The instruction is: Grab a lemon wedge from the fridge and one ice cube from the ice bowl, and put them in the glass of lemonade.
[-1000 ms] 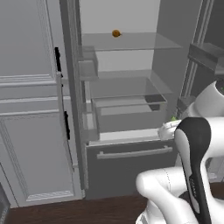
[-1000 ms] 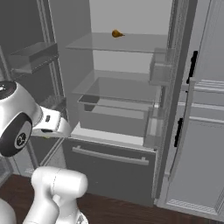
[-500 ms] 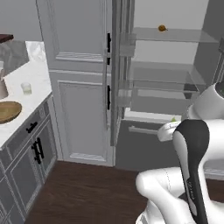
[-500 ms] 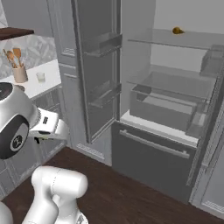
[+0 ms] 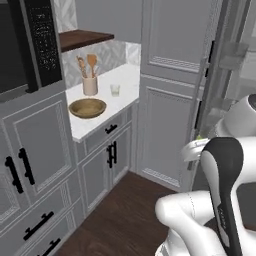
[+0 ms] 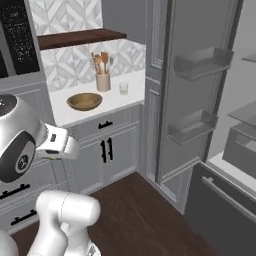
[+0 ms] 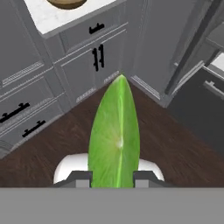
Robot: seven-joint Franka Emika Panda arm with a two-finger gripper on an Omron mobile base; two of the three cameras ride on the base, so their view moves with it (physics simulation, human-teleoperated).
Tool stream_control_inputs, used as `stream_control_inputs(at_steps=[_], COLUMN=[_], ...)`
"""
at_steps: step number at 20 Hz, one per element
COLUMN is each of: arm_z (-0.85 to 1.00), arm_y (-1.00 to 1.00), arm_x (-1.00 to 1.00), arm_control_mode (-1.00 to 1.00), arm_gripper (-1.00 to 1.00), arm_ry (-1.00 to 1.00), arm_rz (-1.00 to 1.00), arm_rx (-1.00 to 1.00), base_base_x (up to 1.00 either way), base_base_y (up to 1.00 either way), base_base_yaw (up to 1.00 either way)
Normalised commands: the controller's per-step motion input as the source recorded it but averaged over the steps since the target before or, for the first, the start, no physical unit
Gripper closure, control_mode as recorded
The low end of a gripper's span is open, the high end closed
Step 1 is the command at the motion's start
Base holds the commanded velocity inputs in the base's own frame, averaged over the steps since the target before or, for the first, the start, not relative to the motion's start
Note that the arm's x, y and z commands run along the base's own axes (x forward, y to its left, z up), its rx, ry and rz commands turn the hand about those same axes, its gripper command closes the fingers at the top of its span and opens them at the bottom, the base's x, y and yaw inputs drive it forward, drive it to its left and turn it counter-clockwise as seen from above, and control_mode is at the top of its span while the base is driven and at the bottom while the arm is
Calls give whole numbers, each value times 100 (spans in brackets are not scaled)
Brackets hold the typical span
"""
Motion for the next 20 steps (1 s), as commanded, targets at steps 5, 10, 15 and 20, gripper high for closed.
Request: stream_control_inputs(at_steps=[5, 10, 15, 20], arm_z=[0, 0, 0, 0], arm_y=[0, 0, 0, 0], arm_x=[0, 0, 0, 0], arm_control_mode=[100, 100, 100, 100], arm_gripper=[100, 100, 100, 100], arm_ry=[0, 0, 0, 0], arm_rz=[0, 0, 0, 0], arm_rx=[0, 0, 0, 0], base_base_x=[100, 100, 100, 99], base_base_y=[2, 1, 3, 21], base_base_yaw=[0, 0, -1, -12])
